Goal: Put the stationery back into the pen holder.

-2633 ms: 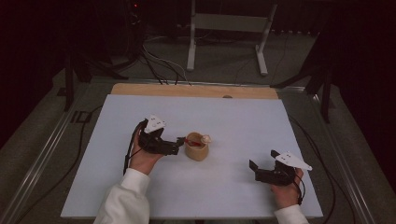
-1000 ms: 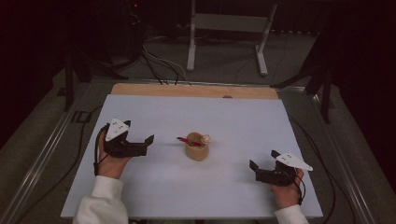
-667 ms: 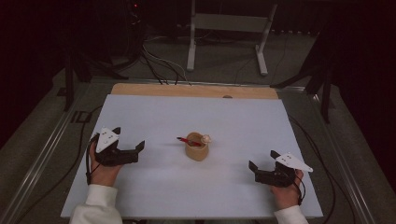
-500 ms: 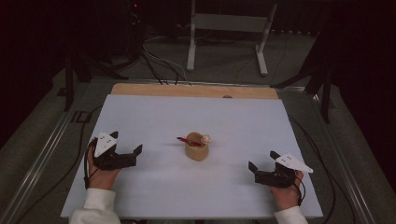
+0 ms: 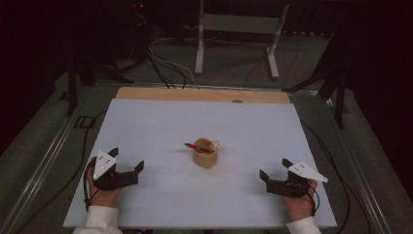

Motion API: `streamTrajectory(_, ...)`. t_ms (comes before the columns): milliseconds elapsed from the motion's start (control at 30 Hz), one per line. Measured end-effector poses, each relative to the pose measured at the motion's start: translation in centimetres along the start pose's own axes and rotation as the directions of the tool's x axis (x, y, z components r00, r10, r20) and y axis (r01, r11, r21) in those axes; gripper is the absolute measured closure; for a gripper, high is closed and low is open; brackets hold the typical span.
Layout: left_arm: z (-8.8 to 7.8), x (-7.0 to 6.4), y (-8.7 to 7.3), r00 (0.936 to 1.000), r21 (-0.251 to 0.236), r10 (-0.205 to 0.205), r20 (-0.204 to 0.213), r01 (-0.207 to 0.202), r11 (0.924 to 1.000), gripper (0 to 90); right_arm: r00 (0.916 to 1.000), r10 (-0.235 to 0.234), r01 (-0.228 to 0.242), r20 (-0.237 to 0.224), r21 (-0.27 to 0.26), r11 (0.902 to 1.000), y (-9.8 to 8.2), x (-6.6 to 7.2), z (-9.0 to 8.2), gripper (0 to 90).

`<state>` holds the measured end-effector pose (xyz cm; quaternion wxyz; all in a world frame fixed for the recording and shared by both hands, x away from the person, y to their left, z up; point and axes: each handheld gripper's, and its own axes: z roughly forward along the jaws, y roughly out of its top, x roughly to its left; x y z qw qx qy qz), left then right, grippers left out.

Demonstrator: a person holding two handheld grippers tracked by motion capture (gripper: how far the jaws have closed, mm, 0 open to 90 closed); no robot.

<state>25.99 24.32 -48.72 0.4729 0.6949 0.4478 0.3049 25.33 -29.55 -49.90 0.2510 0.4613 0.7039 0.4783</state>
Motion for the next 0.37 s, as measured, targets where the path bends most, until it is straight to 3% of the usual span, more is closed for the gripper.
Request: streamTrajectory(367, -0.10, 0.69, -0.28, 0.9991, -0.011, -0.033, -0.027, 0.033, 0.9994, 0.5, 0.9996, -0.028, 0.027, 0.007, 0.030, 0.9992, -0.23, 0.05, 0.06, 0.0)
